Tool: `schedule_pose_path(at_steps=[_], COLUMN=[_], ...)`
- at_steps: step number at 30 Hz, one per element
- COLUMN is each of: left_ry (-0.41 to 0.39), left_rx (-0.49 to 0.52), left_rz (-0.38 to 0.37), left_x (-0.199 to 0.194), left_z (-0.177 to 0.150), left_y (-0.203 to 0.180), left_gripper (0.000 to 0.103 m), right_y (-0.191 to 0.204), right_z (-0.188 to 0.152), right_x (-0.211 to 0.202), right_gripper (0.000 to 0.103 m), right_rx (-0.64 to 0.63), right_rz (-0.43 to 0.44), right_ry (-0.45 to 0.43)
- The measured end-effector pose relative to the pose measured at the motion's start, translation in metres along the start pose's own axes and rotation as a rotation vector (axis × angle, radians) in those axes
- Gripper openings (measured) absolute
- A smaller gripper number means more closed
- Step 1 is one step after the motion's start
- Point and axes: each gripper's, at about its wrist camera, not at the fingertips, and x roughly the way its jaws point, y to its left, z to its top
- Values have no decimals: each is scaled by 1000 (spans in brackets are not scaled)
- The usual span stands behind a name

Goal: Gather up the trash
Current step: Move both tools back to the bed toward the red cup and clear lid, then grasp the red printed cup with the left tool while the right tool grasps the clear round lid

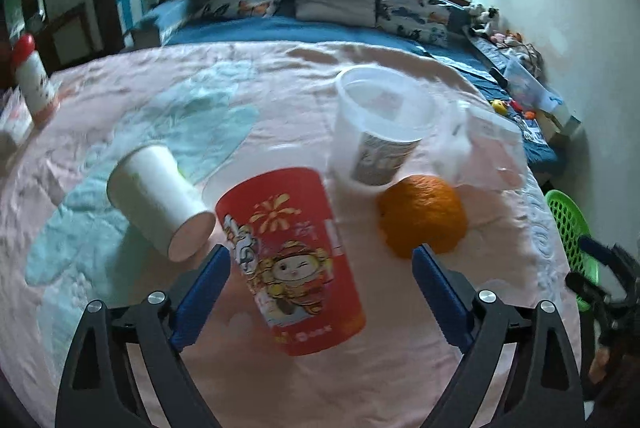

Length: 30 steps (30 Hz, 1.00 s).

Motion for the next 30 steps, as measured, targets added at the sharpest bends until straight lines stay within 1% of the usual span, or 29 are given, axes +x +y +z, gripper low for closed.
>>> schedule_pose_path(at_steps=[2, 6, 8, 13, 14, 17, 21, 23, 26, 30], left_ry=[10, 33, 42, 53, 53, 56, 64, 70, 75, 86], left_rx=[-21, -47, -53, -39, -35, -31, -32, -32, -24, -33], left_rz=[12, 7, 7, 10, 8, 9, 6, 7, 3, 3], left_x=[6, 18, 23, 31, 32, 35, 38, 39, 42, 48], left_z=[-1, 0, 0, 1, 1, 2, 1, 1, -1, 0], left_y=[6, 12, 13, 11, 10, 9, 9, 9, 8, 8], left_gripper=[89, 89, 89, 89, 89, 89, 89, 90, 92, 92], right_y=[10, 27, 35, 53, 59, 67, 67, 65, 63, 62], right_z=[-4, -15, -19, -28, -30, -32, -32, -32, -34, -35], right_x=[9, 18, 25, 41, 43, 47, 50, 53, 57, 57], right_gripper=[83, 83, 87, 88, 92, 95, 96, 96, 98, 98], right_rx=[-11, -40, -50, -70, -85, -119, -121, -126, -117, -105], right_rz=[32, 75, 98, 128, 126, 95, 74, 41, 44, 56], right_ry=[30, 71, 93, 145, 151, 144, 144, 155, 170, 171])
